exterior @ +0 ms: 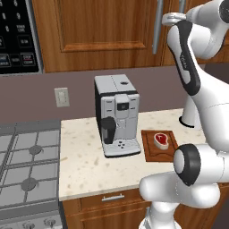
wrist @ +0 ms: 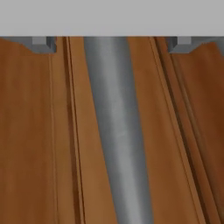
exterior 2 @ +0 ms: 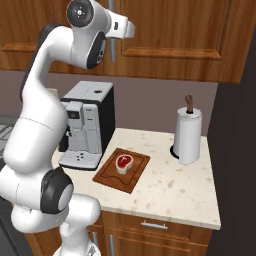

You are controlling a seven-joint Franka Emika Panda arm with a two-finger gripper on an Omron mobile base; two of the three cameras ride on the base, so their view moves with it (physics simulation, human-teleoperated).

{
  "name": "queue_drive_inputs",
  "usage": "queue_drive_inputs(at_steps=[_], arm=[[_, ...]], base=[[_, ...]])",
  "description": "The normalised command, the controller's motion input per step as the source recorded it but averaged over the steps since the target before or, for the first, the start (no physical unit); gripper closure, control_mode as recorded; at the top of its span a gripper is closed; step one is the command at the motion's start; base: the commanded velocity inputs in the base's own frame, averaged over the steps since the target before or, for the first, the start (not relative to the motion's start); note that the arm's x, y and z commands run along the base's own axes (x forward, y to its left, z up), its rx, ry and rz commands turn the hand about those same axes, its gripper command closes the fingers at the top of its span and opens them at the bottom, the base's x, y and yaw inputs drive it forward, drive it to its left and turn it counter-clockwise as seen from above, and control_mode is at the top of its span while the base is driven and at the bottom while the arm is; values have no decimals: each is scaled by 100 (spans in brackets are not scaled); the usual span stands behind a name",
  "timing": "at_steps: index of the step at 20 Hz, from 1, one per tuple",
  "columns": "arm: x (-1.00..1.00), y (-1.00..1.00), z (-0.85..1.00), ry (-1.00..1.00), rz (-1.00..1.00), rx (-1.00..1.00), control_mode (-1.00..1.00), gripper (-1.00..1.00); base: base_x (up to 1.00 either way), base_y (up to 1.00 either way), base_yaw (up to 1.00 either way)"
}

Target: Open the cabinet, retrieve the rolling pin, and place it next to the meat on the cutting board to prepare for tenderizing.

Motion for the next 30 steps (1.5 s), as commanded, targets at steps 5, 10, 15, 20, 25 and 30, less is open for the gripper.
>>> queue_drive_inputs(at_steps=[5,10,15,20,25,30], arm=[[12,0,0,0,0,-1,-100,-100],[18,0,0,0,0,-1,-100,-100],[17,0,0,0,2,-1,-100,-100],[18,3,-1,1,2,-2,-100,100],[23,14,-8,9,0,-6,-100,100],[5,3,-4,3,0,-2,-100,100]], base=[[0,0,0],[0,0,0],[0,0,0],[0,0,0],[0,0,0],[0,0,0]])
